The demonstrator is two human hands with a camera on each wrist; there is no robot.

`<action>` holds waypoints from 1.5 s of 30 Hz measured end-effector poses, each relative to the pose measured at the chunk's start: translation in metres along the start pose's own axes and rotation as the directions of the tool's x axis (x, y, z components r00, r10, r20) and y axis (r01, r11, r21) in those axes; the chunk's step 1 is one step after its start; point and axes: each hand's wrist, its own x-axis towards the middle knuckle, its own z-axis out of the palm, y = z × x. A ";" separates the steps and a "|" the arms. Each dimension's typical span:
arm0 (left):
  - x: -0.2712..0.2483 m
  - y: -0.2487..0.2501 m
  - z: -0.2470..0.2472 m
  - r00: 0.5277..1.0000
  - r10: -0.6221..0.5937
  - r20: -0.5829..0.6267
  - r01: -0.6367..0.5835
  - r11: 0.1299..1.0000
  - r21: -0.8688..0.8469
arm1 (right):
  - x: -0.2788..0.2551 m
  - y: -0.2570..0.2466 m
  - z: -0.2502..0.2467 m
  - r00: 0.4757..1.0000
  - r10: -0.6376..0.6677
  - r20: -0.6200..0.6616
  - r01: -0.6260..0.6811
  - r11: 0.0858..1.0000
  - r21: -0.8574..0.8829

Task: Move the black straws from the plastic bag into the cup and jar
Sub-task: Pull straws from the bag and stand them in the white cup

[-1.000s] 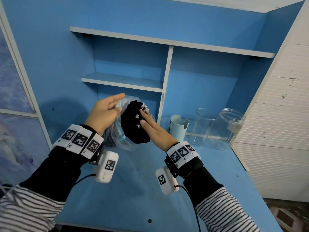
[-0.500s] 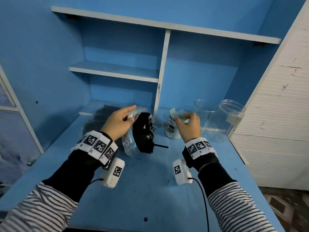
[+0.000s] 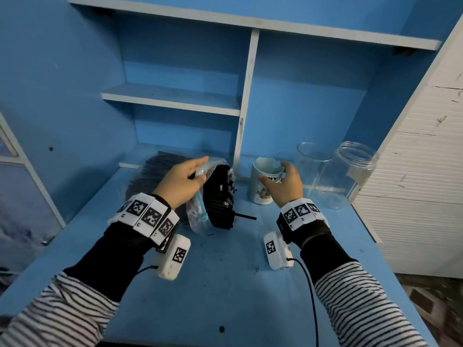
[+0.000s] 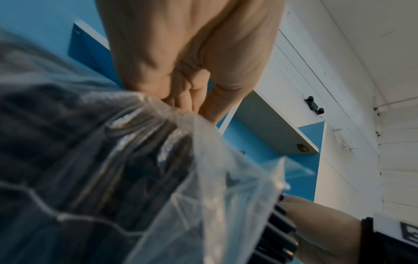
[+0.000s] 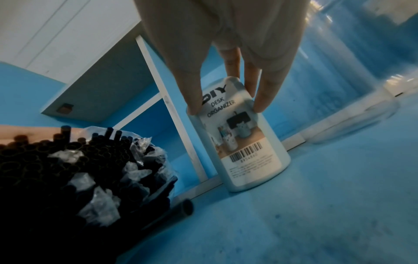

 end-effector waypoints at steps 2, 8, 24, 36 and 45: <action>0.000 -0.001 0.000 1.000 -0.001 0.005 0.001 1.000 -0.006 | -0.003 0.003 -0.005 0.999 -0.019 0.027 0.019 1.000 0.019; -0.002 0.001 0.000 1.000 -0.010 -0.004 0.009 0.999 -0.037 | -0.019 0.017 -0.036 0.998 -0.030 0.058 0.028 0.999 0.032; -0.015 0.006 -0.001 1.000 0.001 -0.019 -0.002 0.999 -0.043 | -0.062 -0.009 -0.065 0.955 -0.270 -0.121 0.251 0.956 -0.153; -0.018 0.002 -0.015 0.996 0.007 -0.089 -0.018 0.992 -0.127 | -0.085 -0.079 0.040 0.754 -0.432 0.494 0.552 0.826 -0.120; -0.016 0.000 -0.028 0.991 0.028 -0.132 -0.043 0.992 -0.115 | -0.063 -0.078 0.025 0.821 -0.419 0.387 0.440 0.897 0.037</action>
